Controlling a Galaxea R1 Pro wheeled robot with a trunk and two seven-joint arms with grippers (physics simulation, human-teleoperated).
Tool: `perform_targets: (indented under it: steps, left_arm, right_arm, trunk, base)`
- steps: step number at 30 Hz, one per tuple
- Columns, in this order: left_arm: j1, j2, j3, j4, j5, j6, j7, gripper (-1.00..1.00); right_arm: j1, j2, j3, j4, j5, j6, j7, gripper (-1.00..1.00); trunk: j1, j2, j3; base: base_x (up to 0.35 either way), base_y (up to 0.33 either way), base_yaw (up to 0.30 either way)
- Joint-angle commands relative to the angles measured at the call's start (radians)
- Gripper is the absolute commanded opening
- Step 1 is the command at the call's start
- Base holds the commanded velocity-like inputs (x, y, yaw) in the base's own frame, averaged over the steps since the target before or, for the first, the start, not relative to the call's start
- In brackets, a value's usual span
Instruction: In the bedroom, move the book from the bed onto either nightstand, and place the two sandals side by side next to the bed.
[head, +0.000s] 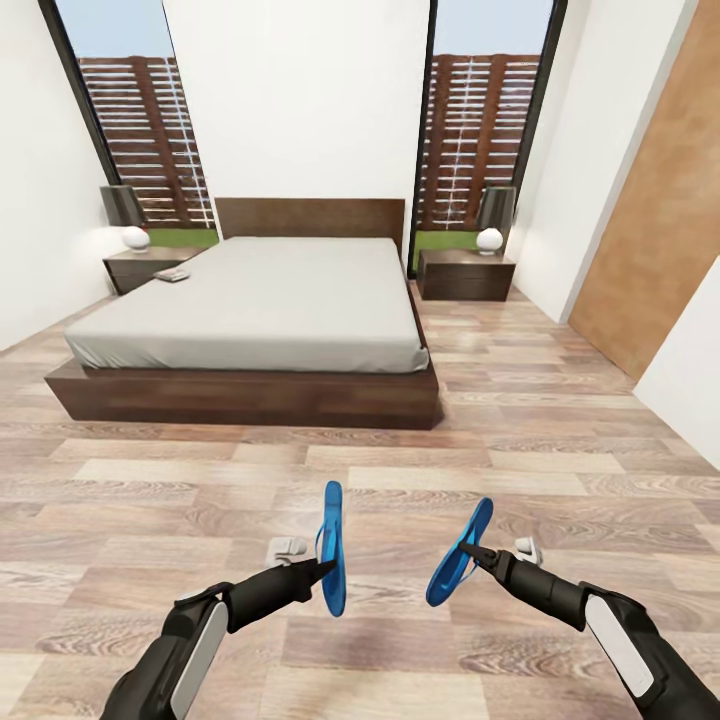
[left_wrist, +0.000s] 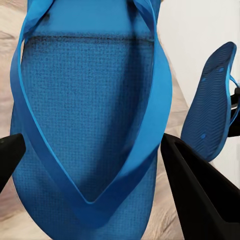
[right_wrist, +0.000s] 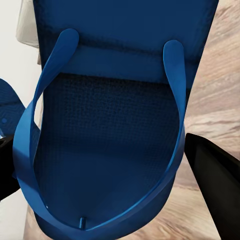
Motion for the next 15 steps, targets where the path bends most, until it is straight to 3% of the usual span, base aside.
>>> perform_targets:
  steps: [1,13,15]
  left_arm:
    - [0.000,-0.003,0.000,0.000,0.005,0.007,0.000,-1.00]
    - [0.000,-0.011,-0.001,0.004,0.005,0.007,0.001,-1.00]
    - [0.000,-0.011,0.000,0.008,0.005,0.007,0.000,-1.00]
  right_arm:
    - [0.000,0.000,-0.001,0.000,-0.003,0.006,0.001,-1.00]
    - [0.000,-0.001,-0.001,0.005,0.000,0.004,-0.009,-1.00]
    - [0.000,-0.001,-0.001,0.028,0.035,-0.001,-0.012,-1.00]
  trunk:
    - [-0.004,0.007,0.002]
    - [-0.050,0.091,0.040]
    - [-0.058,0.105,0.046]
  base:
    - [0.000,0.000,0.000]
    - [0.000,0.000,0.000]
    - [0.000,0.000,0.000]
